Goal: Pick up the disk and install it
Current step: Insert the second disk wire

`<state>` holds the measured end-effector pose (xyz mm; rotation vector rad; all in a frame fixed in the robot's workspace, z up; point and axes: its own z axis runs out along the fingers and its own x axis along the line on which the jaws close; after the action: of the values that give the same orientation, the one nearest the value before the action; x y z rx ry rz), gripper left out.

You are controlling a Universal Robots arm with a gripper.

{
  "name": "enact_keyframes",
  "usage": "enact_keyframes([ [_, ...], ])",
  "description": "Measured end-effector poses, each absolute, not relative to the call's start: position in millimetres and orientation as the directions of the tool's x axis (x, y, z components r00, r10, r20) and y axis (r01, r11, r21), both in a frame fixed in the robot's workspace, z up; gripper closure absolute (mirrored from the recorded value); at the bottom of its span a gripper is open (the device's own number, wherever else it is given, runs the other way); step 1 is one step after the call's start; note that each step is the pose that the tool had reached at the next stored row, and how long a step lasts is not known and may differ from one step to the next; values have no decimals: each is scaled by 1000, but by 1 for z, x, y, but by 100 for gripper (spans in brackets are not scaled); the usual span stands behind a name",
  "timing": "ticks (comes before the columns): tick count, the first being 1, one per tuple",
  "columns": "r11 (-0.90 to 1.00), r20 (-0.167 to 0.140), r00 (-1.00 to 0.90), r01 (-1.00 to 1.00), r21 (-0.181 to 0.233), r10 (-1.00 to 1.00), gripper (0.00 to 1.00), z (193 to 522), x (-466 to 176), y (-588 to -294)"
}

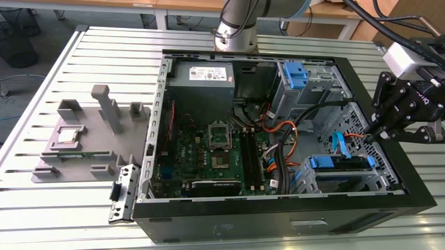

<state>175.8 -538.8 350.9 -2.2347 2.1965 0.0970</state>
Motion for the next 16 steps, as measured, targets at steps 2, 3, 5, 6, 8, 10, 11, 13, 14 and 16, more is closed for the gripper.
enact_keyframes([
  [2,-18,-49,16,-999,39,-999,77,351,176,-539],
  [3,-18,-49,16,-999,39,-999,77,351,176,-539],
  [5,-18,-49,16,-999,39,-999,77,351,176,-539],
  [6,-18,-49,16,-999,39,-999,78,351,176,-539],
  [8,-18,-49,16,-999,39,-999,85,351,176,-539],
  [10,-18,-49,16,-999,39,-999,90,351,176,-539],
  [11,-18,-49,16,-999,39,-999,90,351,176,-539],
  [13,-18,-49,16,-999,39,-999,90,351,176,-539],
  [14,-18,-49,16,-999,39,-999,90,351,176,-539],
  [16,-18,-49,16,-999,39,-999,90,351,176,-539],
])
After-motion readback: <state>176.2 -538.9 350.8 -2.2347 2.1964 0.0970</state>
